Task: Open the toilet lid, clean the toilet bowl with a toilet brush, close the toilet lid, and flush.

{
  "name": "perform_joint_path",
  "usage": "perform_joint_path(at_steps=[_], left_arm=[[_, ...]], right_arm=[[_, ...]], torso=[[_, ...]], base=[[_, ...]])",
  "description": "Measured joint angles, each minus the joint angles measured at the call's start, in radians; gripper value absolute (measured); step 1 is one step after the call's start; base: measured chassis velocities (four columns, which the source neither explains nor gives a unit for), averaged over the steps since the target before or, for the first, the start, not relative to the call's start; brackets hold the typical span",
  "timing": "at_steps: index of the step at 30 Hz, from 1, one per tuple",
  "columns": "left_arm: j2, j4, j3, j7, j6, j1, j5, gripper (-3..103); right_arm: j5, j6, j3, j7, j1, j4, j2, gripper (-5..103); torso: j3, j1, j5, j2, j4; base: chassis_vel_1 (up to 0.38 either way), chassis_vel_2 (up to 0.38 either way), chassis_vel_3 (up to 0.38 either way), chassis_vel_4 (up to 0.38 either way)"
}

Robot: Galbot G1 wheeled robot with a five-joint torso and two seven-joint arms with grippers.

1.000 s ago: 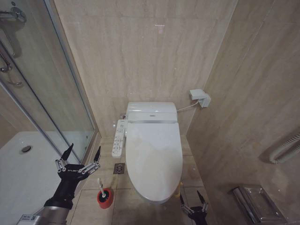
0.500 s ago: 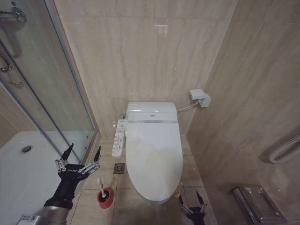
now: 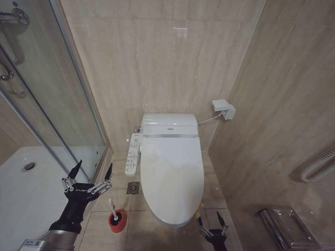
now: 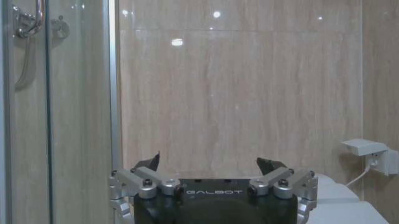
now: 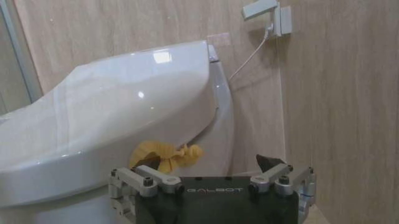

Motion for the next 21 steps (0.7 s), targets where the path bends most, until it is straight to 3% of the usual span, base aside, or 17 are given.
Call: perform_joint_path(at_steps=[16, 17, 21], left_arm=[[0.000, 0.000, 0.000, 0.000, 0.000, 0.000, 0.000, 100], [0.000, 0.000, 0.000, 0.000, 0.000, 0.000, 0.000, 100], [0.000, 0.000, 0.000, 0.000, 0.000, 0.000, 0.000, 100]], right_arm=[[0.028, 0.027, 0.001, -0.030, 0.018, -0.028, 0.006, 100], [0.027, 0.028, 0.000, -0.033, 0.019, -0.030, 0.007, 86], [0.024, 0.032, -0.002, -0.042, 0.020, -0.032, 0.010, 86]], torso=[[0.000, 0.000, 0.0000, 0.000, 0.0000], [0.000, 0.000, 0.0000, 0.000, 0.0000], [0.000, 0.000, 0.0000, 0.000, 0.0000]], base=[[0.000, 0.000, 0.000, 0.000], [0.000, 0.000, 0.000, 0.000], [0.000, 0.000, 0.000, 0.000]])
